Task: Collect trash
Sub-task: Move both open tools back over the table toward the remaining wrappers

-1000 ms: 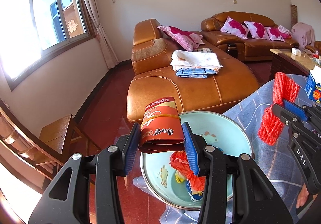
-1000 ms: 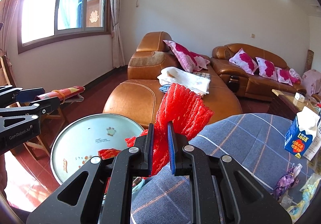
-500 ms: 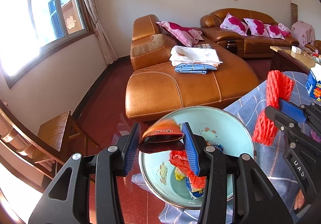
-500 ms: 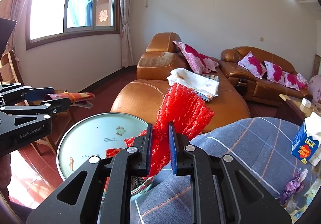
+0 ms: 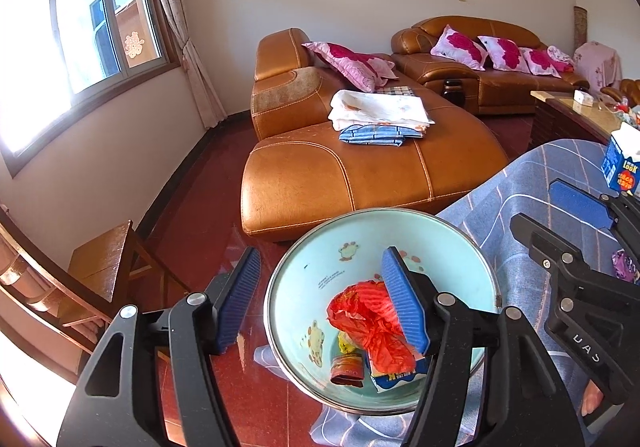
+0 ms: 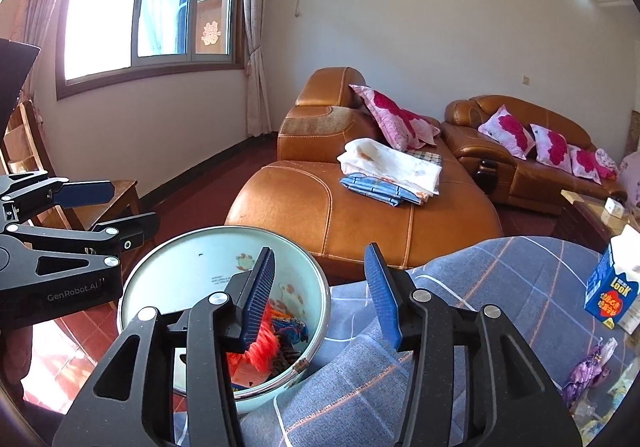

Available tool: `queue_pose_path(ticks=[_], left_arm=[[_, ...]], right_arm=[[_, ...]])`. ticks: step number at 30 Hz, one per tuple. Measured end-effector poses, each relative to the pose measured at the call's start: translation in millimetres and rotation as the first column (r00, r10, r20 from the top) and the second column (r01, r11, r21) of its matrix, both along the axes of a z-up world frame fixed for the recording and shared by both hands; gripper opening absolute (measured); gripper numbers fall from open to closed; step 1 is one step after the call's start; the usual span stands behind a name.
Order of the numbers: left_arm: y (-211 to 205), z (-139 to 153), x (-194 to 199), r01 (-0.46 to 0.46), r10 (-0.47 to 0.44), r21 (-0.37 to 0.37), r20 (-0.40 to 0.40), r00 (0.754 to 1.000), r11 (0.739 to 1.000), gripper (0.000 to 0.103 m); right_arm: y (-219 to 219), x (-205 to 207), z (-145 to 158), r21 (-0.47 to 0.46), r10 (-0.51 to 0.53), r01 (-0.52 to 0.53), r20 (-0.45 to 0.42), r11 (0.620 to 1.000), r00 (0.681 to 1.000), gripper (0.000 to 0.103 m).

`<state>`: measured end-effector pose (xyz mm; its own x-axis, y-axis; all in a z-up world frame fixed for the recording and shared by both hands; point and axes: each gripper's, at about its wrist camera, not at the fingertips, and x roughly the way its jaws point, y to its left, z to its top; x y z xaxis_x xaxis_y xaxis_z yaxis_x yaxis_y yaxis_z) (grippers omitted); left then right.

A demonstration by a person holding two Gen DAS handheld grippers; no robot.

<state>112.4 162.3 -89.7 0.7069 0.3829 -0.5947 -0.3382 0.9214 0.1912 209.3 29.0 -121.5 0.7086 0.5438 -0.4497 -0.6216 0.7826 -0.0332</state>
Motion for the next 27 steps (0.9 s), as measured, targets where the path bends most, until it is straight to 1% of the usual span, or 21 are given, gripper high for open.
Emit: queue_pose_path(ticks=[1,4,7,9,12,16,20,24,27], left_arm=[[0.0,0.2,0.0,0.002,-0.002,-0.003,0.000,1.000,1.000,0.065],[-2.7,-0.3,-0.2,0.010,-0.010,-0.006,-0.001,1.000,1.000,0.067],[-11.0,-3.0,0.6,0.030,-0.030,-0.014,-0.008,1.000,0.999,0.070],[-20.0,-6.1,1.4,0.056,-0.056,-0.022,-0.016,0.998,0.998,0.071],[-37.6,-11.4,2.6,0.103,-0.104,-0.029,-0.031,0.994,0.994,0.071],[-64.8,-16.8,1.6,0.172,-0.174,-0.038,-0.040,0.984,0.984,0.074],[-97.7,-23.2,1.7,0.256,-0.260,-0.060,-0.054,0.964,0.965,0.075],[-133.5,-26.3,2.4,0.339,-0.343,-0.061,-0.056,0.938,0.939,0.077],[-157.3,-25.7,2.7,0.391,-0.393,-0.052,-0.055,0.918,0.919,0.077]], right_arm=[[0.0,-0.6,0.0,0.000,-0.002,0.002,0.002,1.000,1.000,0.051],[-2.4,-2.3,-0.3,-0.005,-0.022,0.022,0.000,1.000,1.000,0.054],[-7.7,-2.8,-0.1,-0.021,-0.057,0.056,-0.013,0.998,0.998,0.055],[-14.0,-4.4,-0.5,-0.036,-0.080,0.079,-0.025,0.996,0.997,0.056],[-30.5,-9.8,-0.2,-0.058,-0.128,0.126,-0.034,0.990,0.991,0.057],[-67.8,-23.3,1.3,-0.077,-0.212,0.209,-0.034,0.975,0.977,0.059],[-122.1,-34.9,2.3,-0.078,-0.327,0.322,-0.052,0.943,0.944,0.060],[-177.3,-51.7,2.2,-0.082,-0.443,0.437,-0.059,0.895,0.895,0.064],[-213.9,-60.4,-2.2,-0.091,-0.509,0.503,-0.069,0.860,0.858,0.066]])
